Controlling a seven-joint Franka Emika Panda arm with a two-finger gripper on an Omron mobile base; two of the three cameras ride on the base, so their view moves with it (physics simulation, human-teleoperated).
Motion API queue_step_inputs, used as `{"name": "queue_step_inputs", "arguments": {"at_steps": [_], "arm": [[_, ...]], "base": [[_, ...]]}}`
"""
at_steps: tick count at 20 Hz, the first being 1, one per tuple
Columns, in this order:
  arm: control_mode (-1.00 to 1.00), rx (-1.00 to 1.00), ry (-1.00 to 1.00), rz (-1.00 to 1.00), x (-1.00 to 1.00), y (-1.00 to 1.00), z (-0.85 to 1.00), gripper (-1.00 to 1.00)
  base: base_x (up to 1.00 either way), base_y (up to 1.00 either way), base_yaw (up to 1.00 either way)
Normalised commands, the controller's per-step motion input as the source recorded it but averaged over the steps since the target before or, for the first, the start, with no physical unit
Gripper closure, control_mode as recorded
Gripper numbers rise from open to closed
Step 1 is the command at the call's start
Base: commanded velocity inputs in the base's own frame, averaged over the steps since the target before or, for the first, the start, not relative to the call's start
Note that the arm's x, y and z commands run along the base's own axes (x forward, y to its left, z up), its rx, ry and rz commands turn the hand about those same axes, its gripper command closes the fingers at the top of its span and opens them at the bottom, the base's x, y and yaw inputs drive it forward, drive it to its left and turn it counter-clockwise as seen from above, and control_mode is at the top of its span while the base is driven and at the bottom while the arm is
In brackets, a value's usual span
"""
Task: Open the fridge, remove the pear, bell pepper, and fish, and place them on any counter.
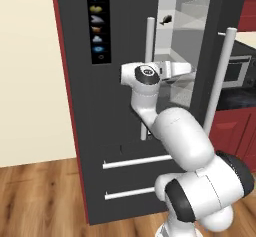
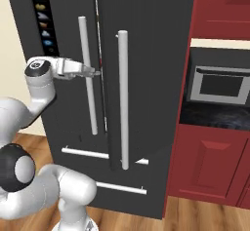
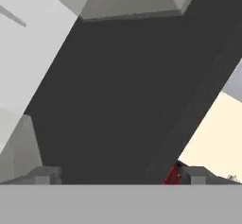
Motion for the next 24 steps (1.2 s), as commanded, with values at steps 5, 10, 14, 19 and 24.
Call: {"name": "queue_step_inputs", "arguments": {"at_steps": [5, 10, 14, 19, 24], "arm": [[-1.00, -0.03, 0.13, -0.10, 0.28, -0.59, -0.01, -1.00], [-1.00, -0.01, 0.19, -0.07, -0.06, -1.00, 0.00, -1.00], [-1.00, -0.02, 0.15, -0.09, -0.73, -1.00, 0.00, -1.00], [-1.00, -0.02, 0.03, -0.04, -1.00, -1.00, 0.00, -1.00], [-1.00, 0.11, -0.12, 0.00, -0.94, -0.79, 0.50, -1.00]], "base": [[0.00, 0.00, 0.00], [0.00, 0.00, 0.00], [0.00, 0.00, 0.00], [0.00, 0.00, 0.00], [0.00, 0.00, 0.00]]}}
